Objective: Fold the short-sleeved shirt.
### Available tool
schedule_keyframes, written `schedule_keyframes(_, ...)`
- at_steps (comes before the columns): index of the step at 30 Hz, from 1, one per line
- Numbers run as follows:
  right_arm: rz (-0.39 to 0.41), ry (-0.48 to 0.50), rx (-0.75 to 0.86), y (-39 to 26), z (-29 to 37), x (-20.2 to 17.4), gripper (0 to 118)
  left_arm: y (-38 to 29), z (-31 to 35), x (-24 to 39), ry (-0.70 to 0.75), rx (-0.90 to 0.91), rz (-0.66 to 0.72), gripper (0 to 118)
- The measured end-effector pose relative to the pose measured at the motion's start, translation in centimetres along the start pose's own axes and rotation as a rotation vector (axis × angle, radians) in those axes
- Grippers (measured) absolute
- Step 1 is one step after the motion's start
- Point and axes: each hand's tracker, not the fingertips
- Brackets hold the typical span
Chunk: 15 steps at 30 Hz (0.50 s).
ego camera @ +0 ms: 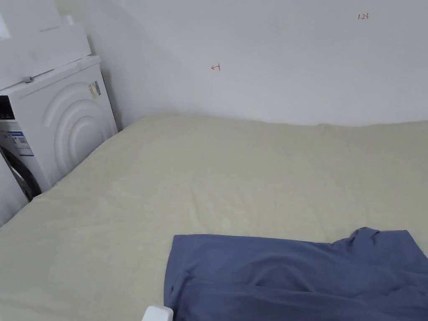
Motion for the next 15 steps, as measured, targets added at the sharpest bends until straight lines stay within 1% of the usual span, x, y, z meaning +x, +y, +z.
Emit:
schedule_keyframes(1,0.004,-0.008,0.0,0.1,-0.1,0.2,2,0.0,-0.2,0.0,0.001,-0.004,-0.005,16)
schedule_keyframes(2,0.006,-0.013,0.001,0.2,-0.3,0.6,6,0.1,-0.3,0.0,0.002,-0.008,-0.001,16)
schedule_keyframes(3,0.017,-0.029,0.005,0.4,-0.6,1.0,15,0.1,-0.3,-0.1,0.0,-0.013,0.003,16)
schedule_keyframes(4,0.042,-0.053,0.017,0.7,-1.0,1.6,32,0.2,-0.1,-0.2,-0.002,-0.015,0.002,16)
schedule_keyframes(5,0.055,-0.089,0.037,1.0,-1.9,2.3,65,0.2,-0.1,-0.2,-0.005,-0.017,0.004,16)
schedule_keyframes(6,0.048,-0.124,0.039,1.5,-3.0,3.2,82,0.2,-0.1,-0.3,-0.008,-0.018,0.008,16)
schedule_keyframes(7,0.029,-0.146,0.029,2.0,-4.1,4.1,89,0.2,-0.1,-0.3,-0.01,-0.018,0.012,16)
schedule_keyframes(9,-0.036,-0.171,0.016,2.8,-7.0,6.4,89,0.1,-0.2,-0.6,-0.014,-0.015,0.025,16)
schedule_keyframes(11,-0.122,-0.197,-0.014,3.6,-9.8,8.5,88,0.1,-0.2,-0.7,-0.019,-0.015,0.039,16)
schedule_keyframes(12,-0.158,-0.227,-0.03,3.9,-11.3,9.5,87,0.1,-0.3,-0.9,-0.022,-0.016,0.05,16)
schedule_keyframes(13,-0.178,-0.256,-0.045,4.3,-12.5,10.3,82,0.1,-0.4,-1.0,-0.024,-0.015,0.058,16)
schedule_keyframes(15,-0.178,-0.271,-0.082,4.4,-15.1,11.5,65,0.0,-0.4,-1.1,-0.025,-0.011,0.073,16)
